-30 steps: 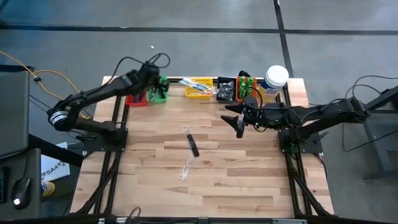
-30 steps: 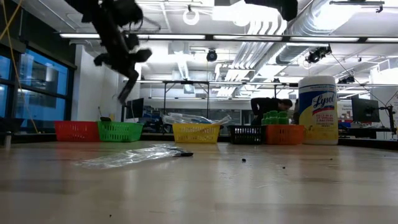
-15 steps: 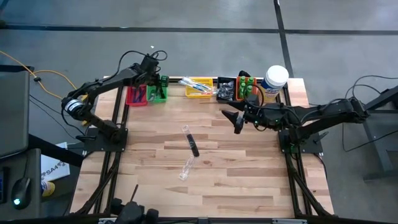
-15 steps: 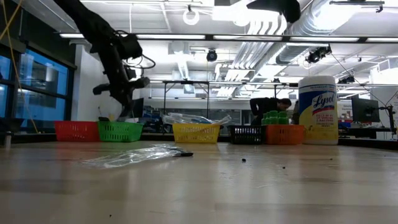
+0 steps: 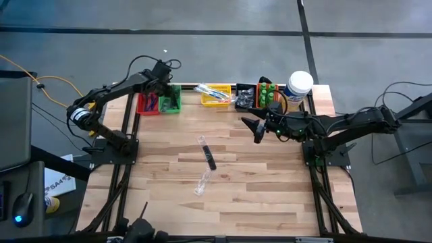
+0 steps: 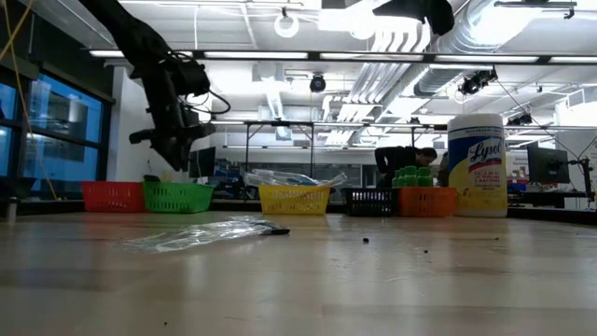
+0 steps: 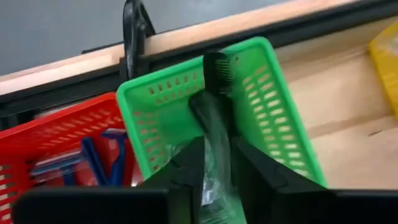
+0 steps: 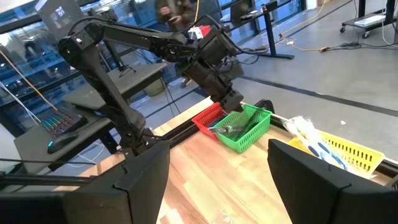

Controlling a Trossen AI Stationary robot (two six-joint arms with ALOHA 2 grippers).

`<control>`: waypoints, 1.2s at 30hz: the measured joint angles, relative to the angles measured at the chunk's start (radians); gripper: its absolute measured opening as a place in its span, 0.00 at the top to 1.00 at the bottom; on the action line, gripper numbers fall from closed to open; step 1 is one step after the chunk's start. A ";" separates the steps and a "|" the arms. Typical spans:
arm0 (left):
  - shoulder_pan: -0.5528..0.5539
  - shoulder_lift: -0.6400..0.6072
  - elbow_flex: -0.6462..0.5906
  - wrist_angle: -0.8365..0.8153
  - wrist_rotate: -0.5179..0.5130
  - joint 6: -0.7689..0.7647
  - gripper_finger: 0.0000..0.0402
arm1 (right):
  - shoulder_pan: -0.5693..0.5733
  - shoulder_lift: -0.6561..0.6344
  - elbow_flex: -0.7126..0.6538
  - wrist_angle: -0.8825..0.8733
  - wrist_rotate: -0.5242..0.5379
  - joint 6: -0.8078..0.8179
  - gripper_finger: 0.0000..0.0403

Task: Pick & Place Travel size toiletries
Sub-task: Put the black comb into the green bin

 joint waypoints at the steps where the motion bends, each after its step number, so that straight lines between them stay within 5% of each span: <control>1: 0.000 0.000 0.000 -0.008 0.000 0.008 0.80 | 0.000 0.000 0.000 0.000 0.000 0.000 0.36; 6: -0.002 0.000 0.000 -0.024 0.021 0.055 0.74 | 0.000 0.000 0.000 -0.005 0.001 -0.003 0.36; 12: -0.003 -0.014 0.039 -0.087 0.169 0.049 0.73 | 0.000 0.000 0.000 -0.009 0.001 0.005 0.36; 21: -0.069 -0.192 0.046 -0.193 0.212 0.010 0.73 | 0.000 0.000 0.000 -0.013 -0.001 0.060 0.36; 36: -0.544 -0.385 0.047 -0.288 0.047 -0.160 0.73 | 0.000 0.000 0.000 -0.063 -0.026 0.112 0.36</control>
